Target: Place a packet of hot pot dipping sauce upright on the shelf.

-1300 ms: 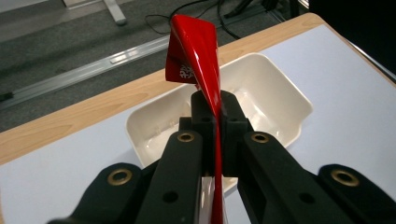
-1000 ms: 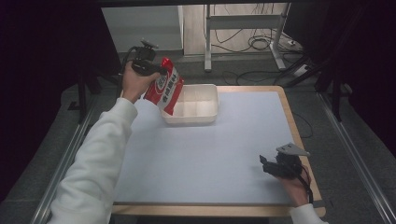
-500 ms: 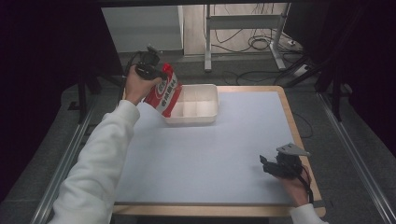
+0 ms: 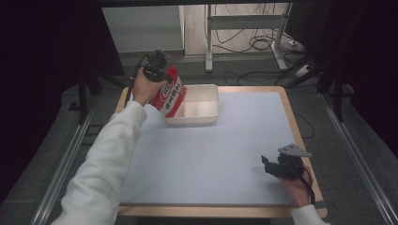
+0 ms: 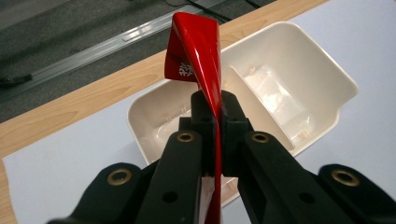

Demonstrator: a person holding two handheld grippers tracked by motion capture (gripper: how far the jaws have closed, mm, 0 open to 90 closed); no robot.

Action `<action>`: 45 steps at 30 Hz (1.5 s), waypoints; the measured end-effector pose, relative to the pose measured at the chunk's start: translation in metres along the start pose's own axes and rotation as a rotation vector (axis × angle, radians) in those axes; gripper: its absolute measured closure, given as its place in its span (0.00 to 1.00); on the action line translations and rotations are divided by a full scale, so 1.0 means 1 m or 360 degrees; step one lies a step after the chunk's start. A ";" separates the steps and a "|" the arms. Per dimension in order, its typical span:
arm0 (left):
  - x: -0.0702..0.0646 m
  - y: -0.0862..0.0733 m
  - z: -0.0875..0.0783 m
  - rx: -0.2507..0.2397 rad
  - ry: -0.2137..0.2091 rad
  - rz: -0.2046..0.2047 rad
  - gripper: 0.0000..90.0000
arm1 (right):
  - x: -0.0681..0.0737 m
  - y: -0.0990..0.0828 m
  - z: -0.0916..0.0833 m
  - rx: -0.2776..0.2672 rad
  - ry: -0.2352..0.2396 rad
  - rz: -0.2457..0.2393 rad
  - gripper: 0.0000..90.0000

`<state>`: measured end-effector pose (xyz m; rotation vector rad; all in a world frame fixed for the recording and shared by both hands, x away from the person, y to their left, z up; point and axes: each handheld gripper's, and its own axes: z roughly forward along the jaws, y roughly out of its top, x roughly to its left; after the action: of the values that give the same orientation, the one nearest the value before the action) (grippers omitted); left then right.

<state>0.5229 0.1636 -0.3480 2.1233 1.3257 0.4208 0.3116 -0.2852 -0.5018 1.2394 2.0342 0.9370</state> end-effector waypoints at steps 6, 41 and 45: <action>0.002 0.001 0.002 0.0017 0.0024 -0.0022 0.98 | 0.001 0.000 0.001 0.0006 -0.0001 -0.0008 0.24; -0.017 0.015 0.020 0.0162 0.0119 -0.0047 0.98 | 0.000 0.001 -0.001 -0.0009 0.0002 -0.0001 0.24; -0.019 0.016 0.024 0.0159 0.0100 -0.0049 0.98 | -0.001 0.000 0.000 -0.0007 0.0003 0.0003 0.24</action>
<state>0.5389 0.1342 -0.3553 2.1839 1.4404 0.4200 0.3117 -0.2860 -0.5013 1.2388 2.0318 0.9431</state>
